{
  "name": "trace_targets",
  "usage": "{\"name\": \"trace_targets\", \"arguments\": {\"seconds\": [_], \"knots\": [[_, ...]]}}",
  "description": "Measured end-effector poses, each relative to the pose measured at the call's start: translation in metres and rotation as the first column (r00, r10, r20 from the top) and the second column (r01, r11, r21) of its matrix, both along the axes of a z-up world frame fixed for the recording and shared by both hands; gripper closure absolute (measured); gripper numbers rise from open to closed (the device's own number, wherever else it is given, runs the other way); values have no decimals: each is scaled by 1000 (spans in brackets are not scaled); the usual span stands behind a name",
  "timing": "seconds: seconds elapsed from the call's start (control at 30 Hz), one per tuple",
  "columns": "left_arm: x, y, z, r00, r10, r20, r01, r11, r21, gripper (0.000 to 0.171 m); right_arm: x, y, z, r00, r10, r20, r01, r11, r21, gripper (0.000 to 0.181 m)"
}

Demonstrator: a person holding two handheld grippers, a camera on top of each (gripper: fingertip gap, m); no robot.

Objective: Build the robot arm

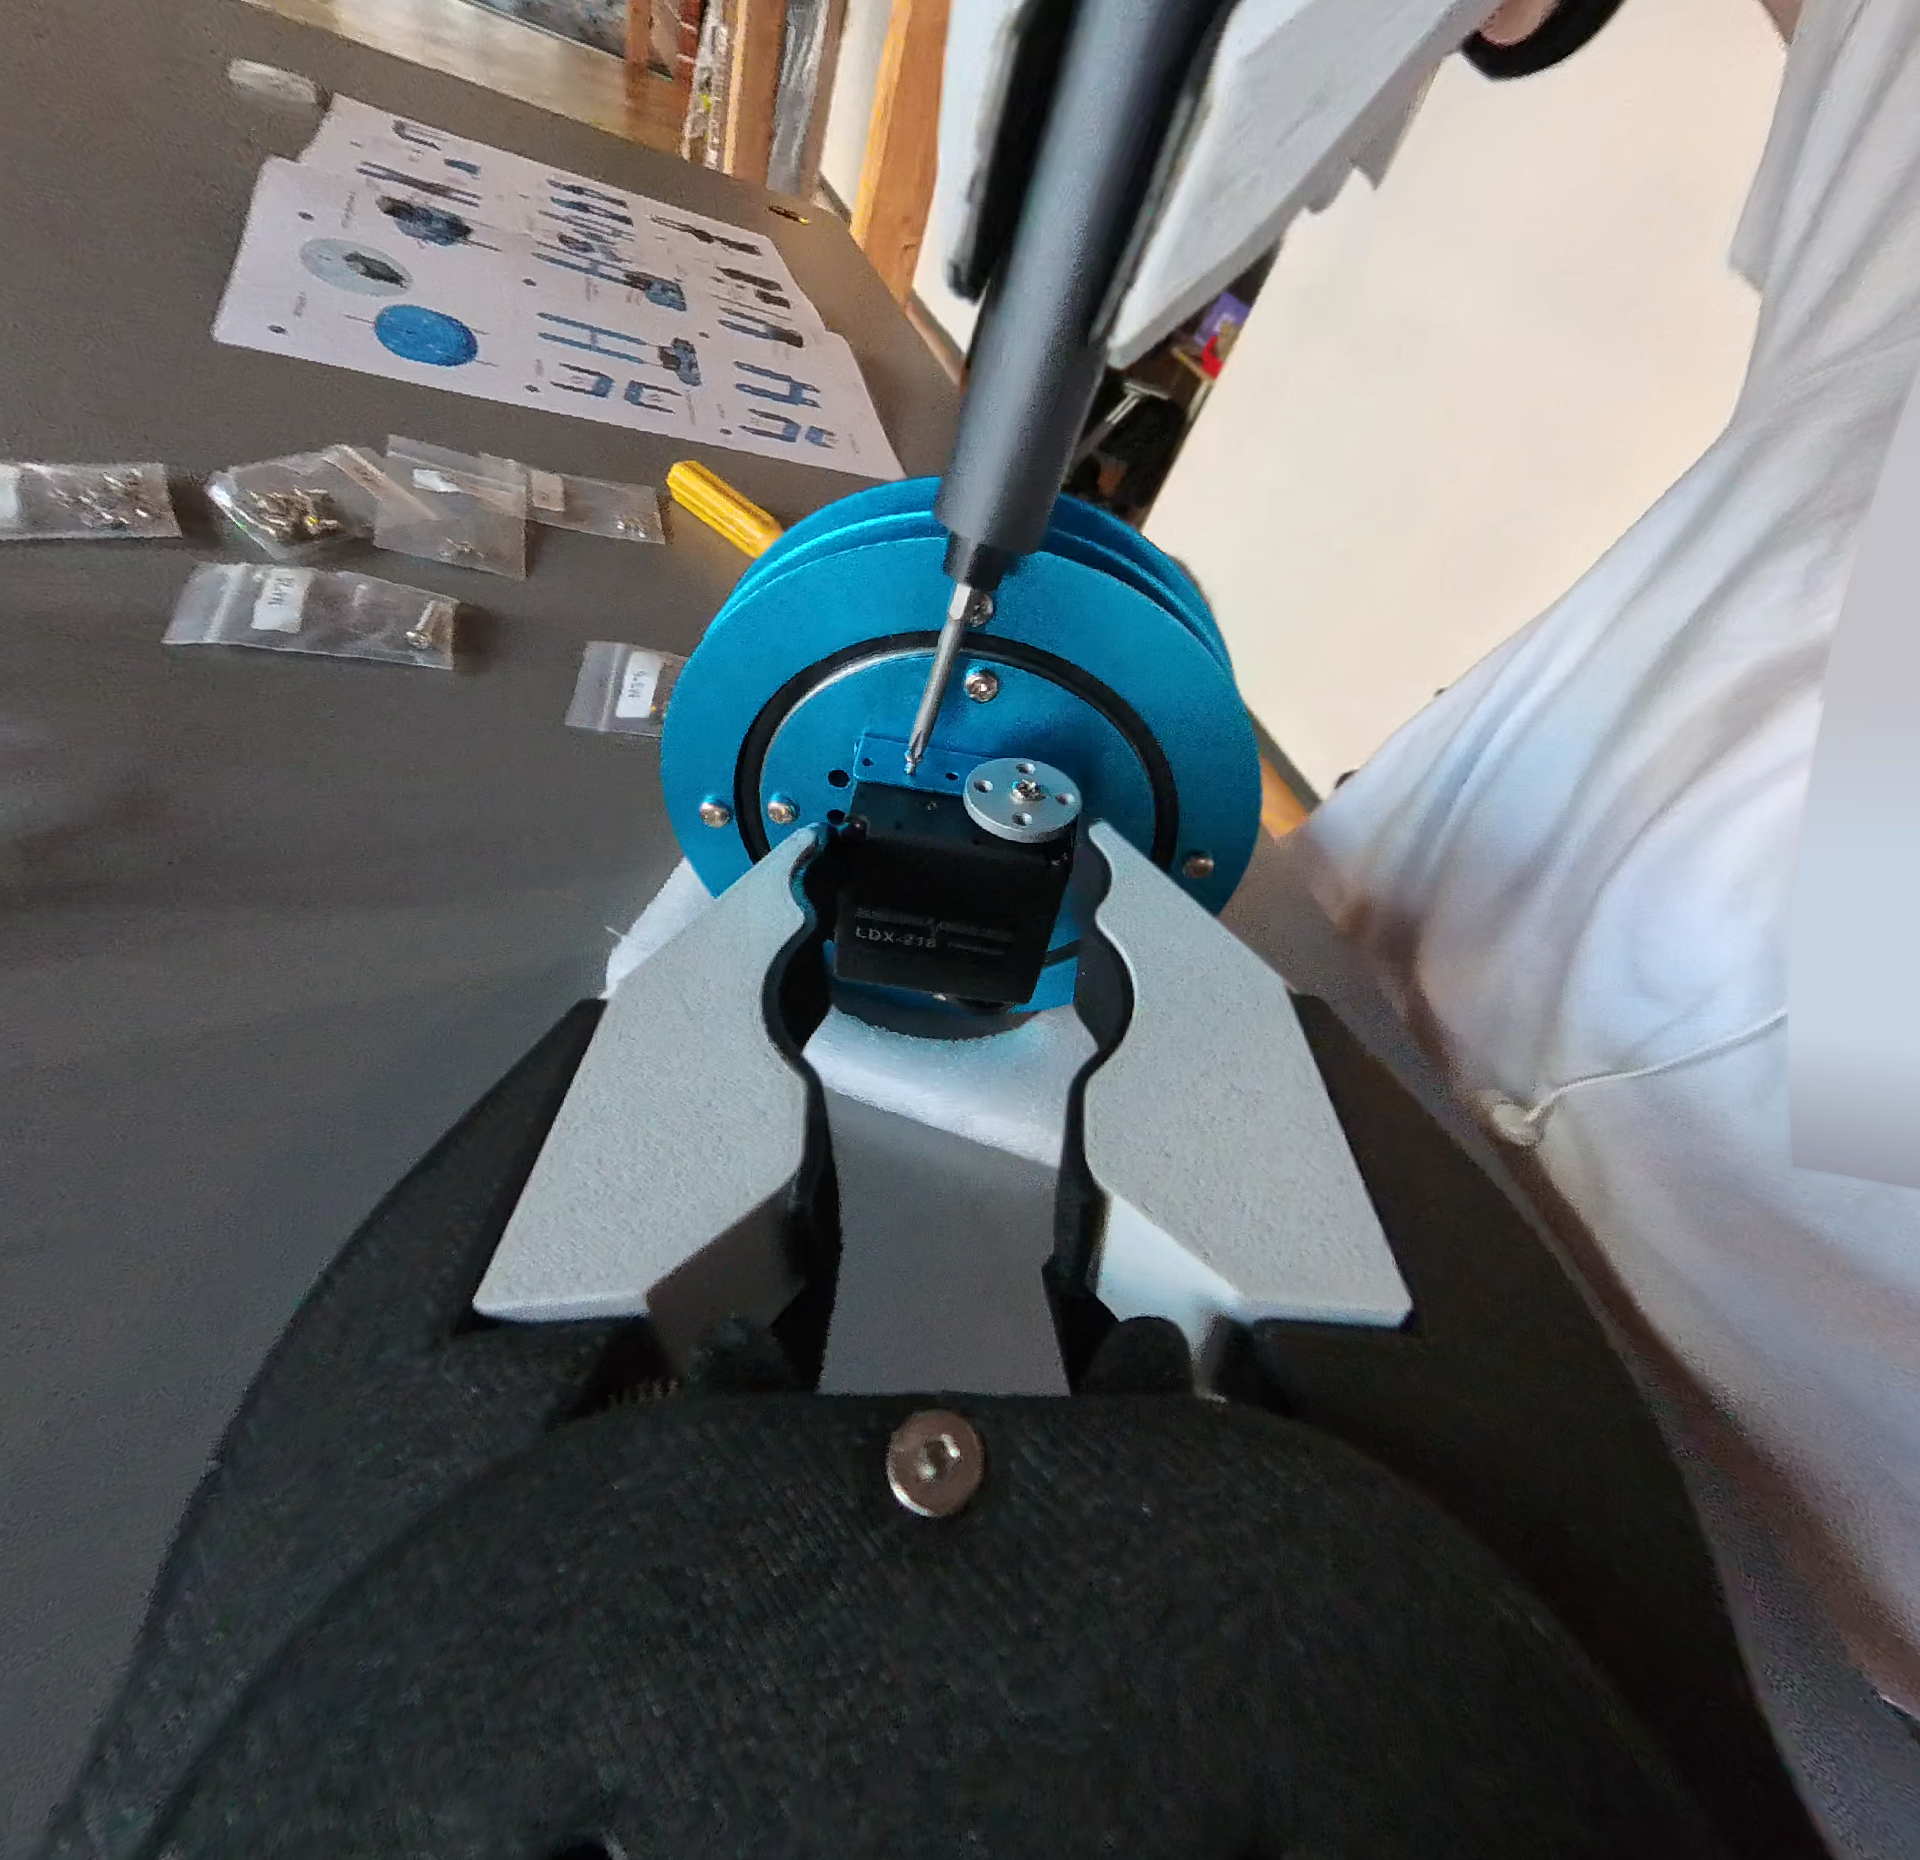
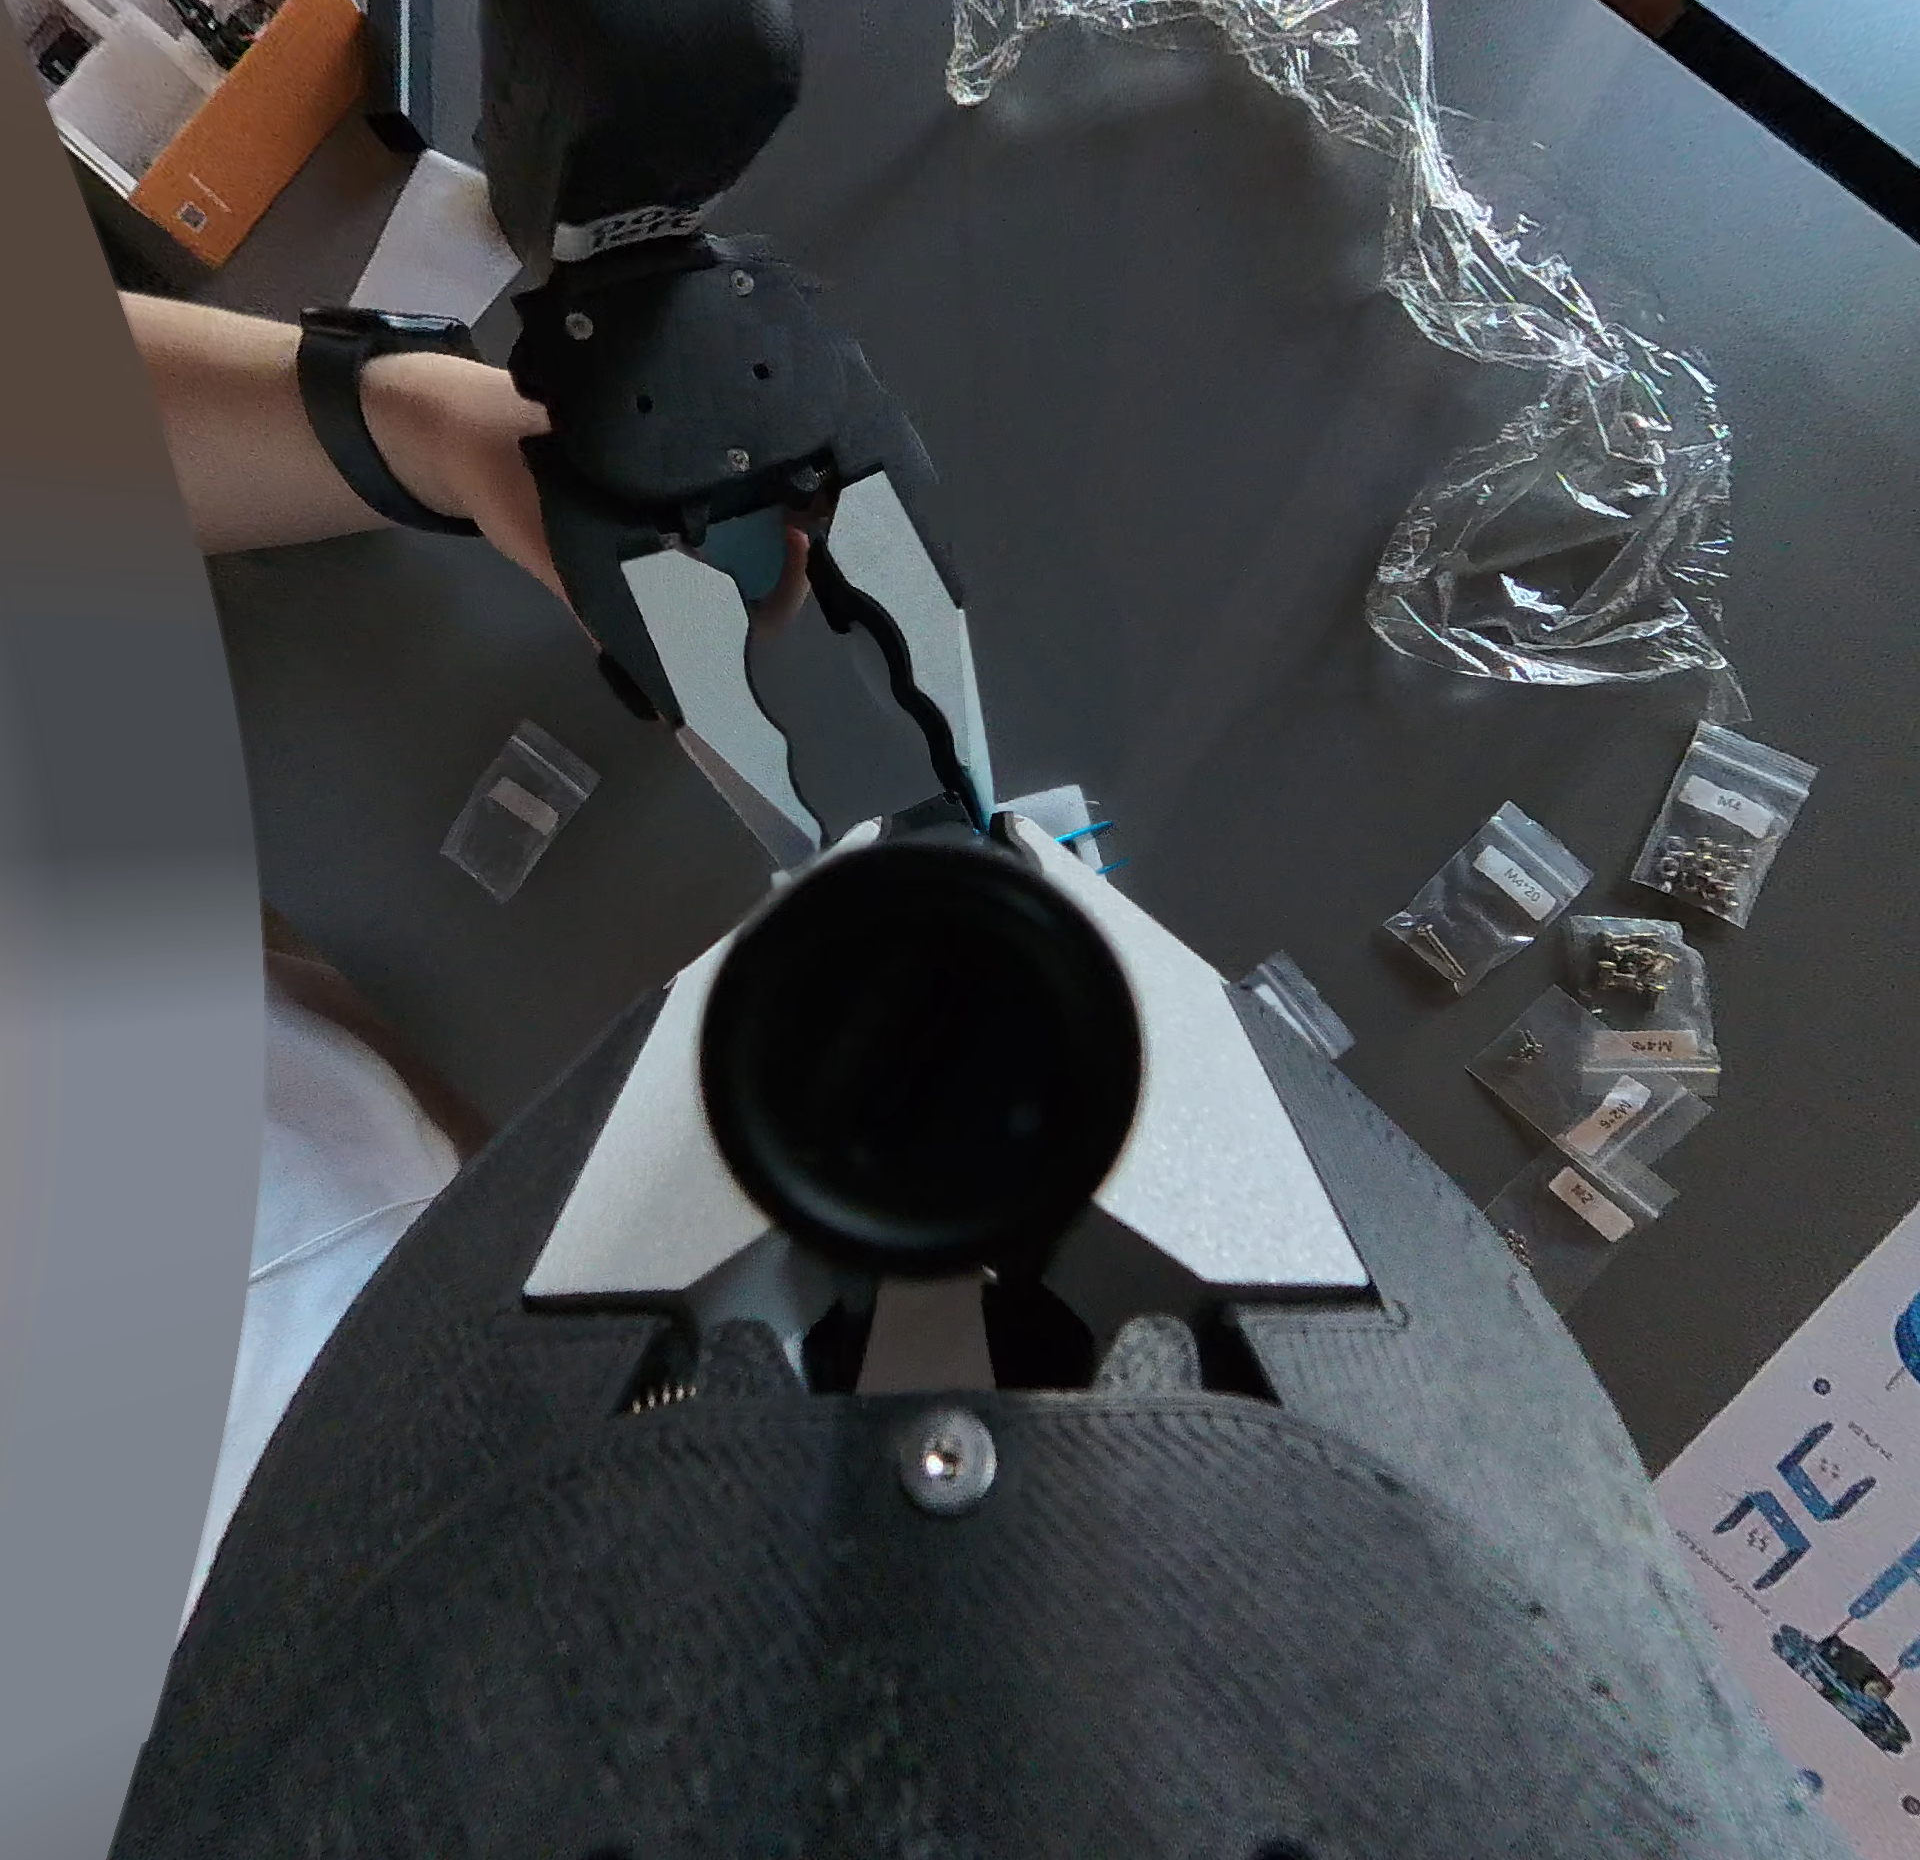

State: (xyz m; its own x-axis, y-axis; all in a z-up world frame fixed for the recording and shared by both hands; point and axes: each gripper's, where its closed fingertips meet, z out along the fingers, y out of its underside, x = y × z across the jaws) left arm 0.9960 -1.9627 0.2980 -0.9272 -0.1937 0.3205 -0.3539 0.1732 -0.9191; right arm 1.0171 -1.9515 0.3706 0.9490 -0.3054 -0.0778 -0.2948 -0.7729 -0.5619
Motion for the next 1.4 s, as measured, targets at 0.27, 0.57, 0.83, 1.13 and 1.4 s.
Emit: {"name": "trace_targets", "arguments": {"seconds": [0.27,0.57,0.83,1.13,1.4], "knots": [[-9,-2,0,987,108,120,-115,992,49,129,-6,1,1,999,27,-37,-28,1000,-14,164],[-15,-5,-1,941,290,173,-308,947,93,130,-16,1,1,999,34,-28,-35,999,-37,163],[-21,-8,-3,872,442,212,-472,873,123,129,-24,1,2,999,38,-19,-39,999,-35,164],[-26,-8,-6,833,530,160,-549,828,113,130,-32,0,1,994,107,23,-106,994,-25,164],[-22,-10,-6,741,612,277,-659,741,125,129,-34,-3,0,983,176,43,-175,984,-25,162]]}}
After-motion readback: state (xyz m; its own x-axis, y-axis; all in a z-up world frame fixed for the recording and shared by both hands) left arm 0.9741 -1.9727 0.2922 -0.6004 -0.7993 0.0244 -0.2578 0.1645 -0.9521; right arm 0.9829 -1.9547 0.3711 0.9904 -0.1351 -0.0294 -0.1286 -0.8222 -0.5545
